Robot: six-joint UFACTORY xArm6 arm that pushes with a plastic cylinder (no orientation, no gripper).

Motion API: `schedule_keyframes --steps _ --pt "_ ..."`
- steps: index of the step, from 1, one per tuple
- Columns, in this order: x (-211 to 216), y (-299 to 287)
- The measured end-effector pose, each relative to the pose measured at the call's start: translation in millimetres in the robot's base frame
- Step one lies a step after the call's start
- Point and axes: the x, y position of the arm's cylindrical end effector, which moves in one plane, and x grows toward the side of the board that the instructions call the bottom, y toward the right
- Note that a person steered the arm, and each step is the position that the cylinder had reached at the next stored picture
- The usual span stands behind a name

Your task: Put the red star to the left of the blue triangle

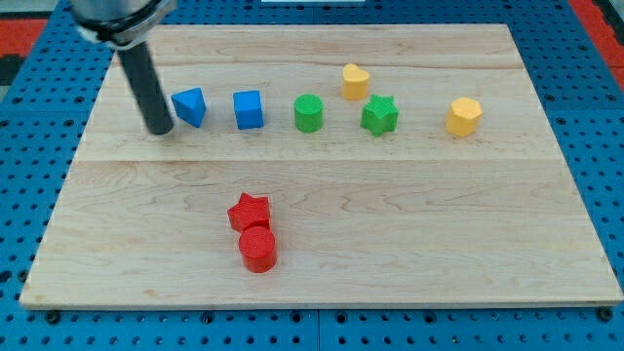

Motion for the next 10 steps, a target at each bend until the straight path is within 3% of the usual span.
schedule_keyframes --steps 1,2,3,4,5,7,8,9,10 --pt "14.0 65.8" --pt "14.0 192.9" --pt "34.9 218.4" --pt "127.0 236.7" --pt "131.1 157.8" --pt "60.0 8.9" --pt "58.5 38.6" --pt "73.9 24.6" --pt "87.2 -40.6"
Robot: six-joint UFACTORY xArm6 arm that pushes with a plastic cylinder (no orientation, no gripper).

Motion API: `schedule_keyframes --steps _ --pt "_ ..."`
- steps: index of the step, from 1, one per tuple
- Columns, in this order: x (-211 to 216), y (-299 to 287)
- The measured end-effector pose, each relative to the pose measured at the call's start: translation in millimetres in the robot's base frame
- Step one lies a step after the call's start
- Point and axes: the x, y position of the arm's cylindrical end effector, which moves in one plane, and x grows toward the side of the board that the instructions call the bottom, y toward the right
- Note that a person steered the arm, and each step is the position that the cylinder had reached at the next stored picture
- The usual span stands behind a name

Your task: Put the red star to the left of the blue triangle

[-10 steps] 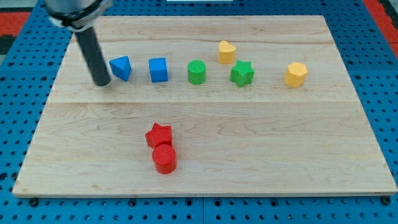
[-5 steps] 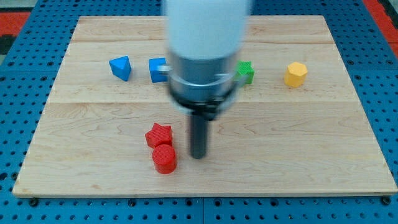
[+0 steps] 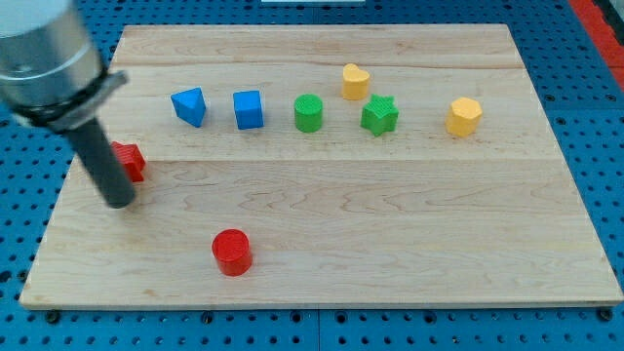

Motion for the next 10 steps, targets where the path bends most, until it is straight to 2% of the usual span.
schedule_keyframes --steps 1,2,3,4,5,6,8,10 --pt "-50.7 -14.8" --pt "-53.8 3.2" --pt "3.1 10.3" --pt "-22.3 49.1" --pt "-60.0 20.9" --pt "-80.1 -8.3" --pt "-66.0 46.5" --pt "-103.4 31.6"
